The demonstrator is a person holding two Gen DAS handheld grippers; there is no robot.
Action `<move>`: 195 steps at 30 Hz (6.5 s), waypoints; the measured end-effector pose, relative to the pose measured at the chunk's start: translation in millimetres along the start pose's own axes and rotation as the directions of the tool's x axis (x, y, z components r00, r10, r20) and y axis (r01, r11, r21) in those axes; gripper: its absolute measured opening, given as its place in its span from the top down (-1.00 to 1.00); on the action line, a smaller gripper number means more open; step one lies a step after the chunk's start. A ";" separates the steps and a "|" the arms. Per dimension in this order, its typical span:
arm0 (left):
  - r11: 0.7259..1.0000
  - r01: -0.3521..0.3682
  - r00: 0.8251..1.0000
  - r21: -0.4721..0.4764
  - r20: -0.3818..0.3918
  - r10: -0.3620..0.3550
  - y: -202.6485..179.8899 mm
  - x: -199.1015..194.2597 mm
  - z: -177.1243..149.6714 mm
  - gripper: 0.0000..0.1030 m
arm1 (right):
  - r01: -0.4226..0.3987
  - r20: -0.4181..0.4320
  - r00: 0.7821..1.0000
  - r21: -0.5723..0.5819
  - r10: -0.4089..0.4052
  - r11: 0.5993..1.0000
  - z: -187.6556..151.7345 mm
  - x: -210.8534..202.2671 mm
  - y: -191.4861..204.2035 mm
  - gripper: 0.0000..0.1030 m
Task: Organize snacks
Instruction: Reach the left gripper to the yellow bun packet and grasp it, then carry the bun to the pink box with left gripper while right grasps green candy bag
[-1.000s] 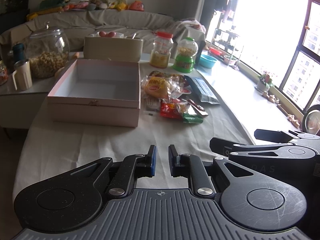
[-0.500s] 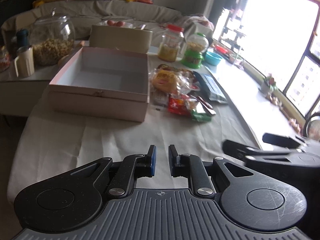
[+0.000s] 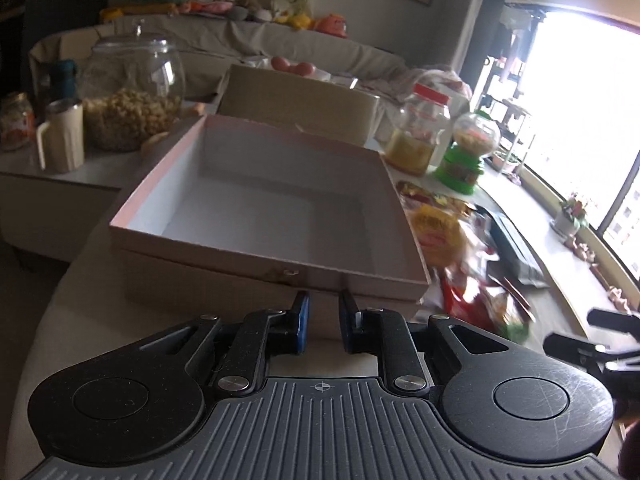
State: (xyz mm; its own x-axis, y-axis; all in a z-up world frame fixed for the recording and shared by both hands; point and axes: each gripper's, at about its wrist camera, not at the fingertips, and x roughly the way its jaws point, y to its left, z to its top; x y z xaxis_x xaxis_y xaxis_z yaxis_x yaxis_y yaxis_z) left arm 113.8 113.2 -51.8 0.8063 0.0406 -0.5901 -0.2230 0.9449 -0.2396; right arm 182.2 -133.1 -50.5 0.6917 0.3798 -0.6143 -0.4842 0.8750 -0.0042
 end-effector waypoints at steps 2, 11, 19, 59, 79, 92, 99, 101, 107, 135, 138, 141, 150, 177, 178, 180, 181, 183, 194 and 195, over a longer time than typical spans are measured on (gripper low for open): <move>1.000 -0.027 1.000 -0.004 0.003 0.027 7.0 16.8 9.4 0.62 | -0.022 0.011 1.000 -0.023 0.022 0.999 19.0 20.4 0.8 -1.00; 0.996 -0.059 0.995 -0.061 -0.078 0.054 31.4 74.2 45.8 0.62 | -0.103 0.026 0.995 0.059 0.101 0.993 81.1 117.4 -4.8 -0.70; 0.998 -0.032 0.990 -0.050 -0.140 0.024 38.5 67.8 39.3 0.62 | -0.403 -0.138 0.902 0.072 0.409 0.912 43.3 110.5 31.8 -0.46; 0.850 0.287 0.955 0.441 -0.200 -0.218 -76.3 87.9 40.8 0.69 | -0.155 -0.038 0.986 0.134 0.162 0.979 -25.7 49.8 -32.0 -0.97; 0.549 0.295 0.953 0.782 -0.279 -0.115 -83.6 7.9 -17.9 0.60 | -0.148 -0.036 0.988 0.084 0.151 0.985 -43.4 29.0 -21.8 -0.98; 0.380 0.367 0.925 0.849 -0.377 -0.049 -97.3 21.0 -28.5 -0.45 | -0.128 -0.115 0.986 -0.057 0.121 0.990 -43.9 30.2 -9.2 -1.00; 0.698 0.353 0.908 0.623 -0.408 -0.096 -68.8 68.4 7.5 -0.47 | -0.121 -0.102 0.988 -0.064 0.114 0.991 -46.9 26.8 -7.8 -1.00; 0.756 0.360 0.903 0.546 -0.409 -0.134 -62.4 79.5 11.7 -0.50 | -0.118 -0.101 0.989 -0.067 0.111 0.991 -47.9 24.9 -7.5 -1.00; 0.836 0.332 0.913 0.437 -0.373 -0.168 -51.4 77.9 4.2 -0.47 | -0.095 -0.084 0.992 -0.040 0.092 0.995 -47.2 19.4 -7.4 -0.98; 0.967 0.100 0.947 0.234 -0.322 -0.020 -4.4 16.7 -9.7 -0.37 | -0.195 -0.094 0.979 -0.151 0.182 0.969 -23.4 13.0 45.4 -0.94; 0.975 0.109 0.948 0.192 -0.315 -0.044 1.7 13.7 -11.6 -0.37 | -0.182 -0.102 0.980 -0.088 0.173 0.979 -25.8 25.9 49.7 -0.94; 0.980 0.119 0.947 0.157 -0.315 -0.064 6.3 10.5 -12.5 -0.36 | -0.147 -0.137 0.981 -0.065 0.137 0.987 -33.3 41.2 54.2 -0.92; 0.975 0.168 0.935 0.149 -0.338 -0.109 1.7 -21.1 -24.7 -0.36 | -0.232 -0.124 0.969 -0.165 0.213 0.958 -35.8 -6.6 53.5 -0.09; 0.964 0.077 0.983 0.253 -0.182 -0.031 57.3 137.8 136.0 -0.37 | -0.306 -0.116 0.948 -0.097 0.295 0.947 212.9 182.1 116.6 -0.21; 0.963 0.067 0.984 0.262 -0.176 -0.020 58.4 137.5 133.7 -0.37 | -0.310 -0.139 0.945 -0.084 0.297 0.947 213.7 196.8 119.3 -0.29; 0.961 0.053 0.989 0.271 -0.149 -0.013 61.7 136.5 133.1 -0.37 | -0.310 -0.165 0.942 -0.088 0.293 0.947 210.8 214.4 121.8 -0.29; 0.957 0.042 0.991 0.287 -0.132 -0.004 61.6 136.4 132.4 -0.36 | -0.306 -0.169 0.943 -0.097 0.288 0.947 209.2 218.0 122.0 -0.29; 0.952 0.037 0.995 0.304 -0.099 -0.007 59.8 135.2 133.7 -0.33 | -0.310 -0.145 0.944 -0.095 0.295 0.946 204.7 211.0 114.4 -0.29; 0.986 0.126 0.992 0.111 -0.045 -0.122 62.4 99.6 155.3 -0.32 | -0.296 -0.119 0.950 -0.058 0.288 0.953 186.1 182.2 54.6 -0.62; 0.986 0.134 0.991 0.101 -0.030 -0.132 61.9 89.8 152.2 -0.32 | -0.293 -0.119 0.951 -0.035 0.287 0.956 181.5 182.8 48.4 -0.62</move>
State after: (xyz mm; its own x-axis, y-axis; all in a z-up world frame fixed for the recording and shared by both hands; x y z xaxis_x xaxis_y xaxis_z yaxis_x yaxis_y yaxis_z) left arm 255.8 224.7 -2.3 0.8117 -0.0939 -0.5764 -0.0563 0.9698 -0.2373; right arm 382.5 33.2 -19.7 0.4550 0.5765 -0.6787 -0.6840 0.7143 0.1482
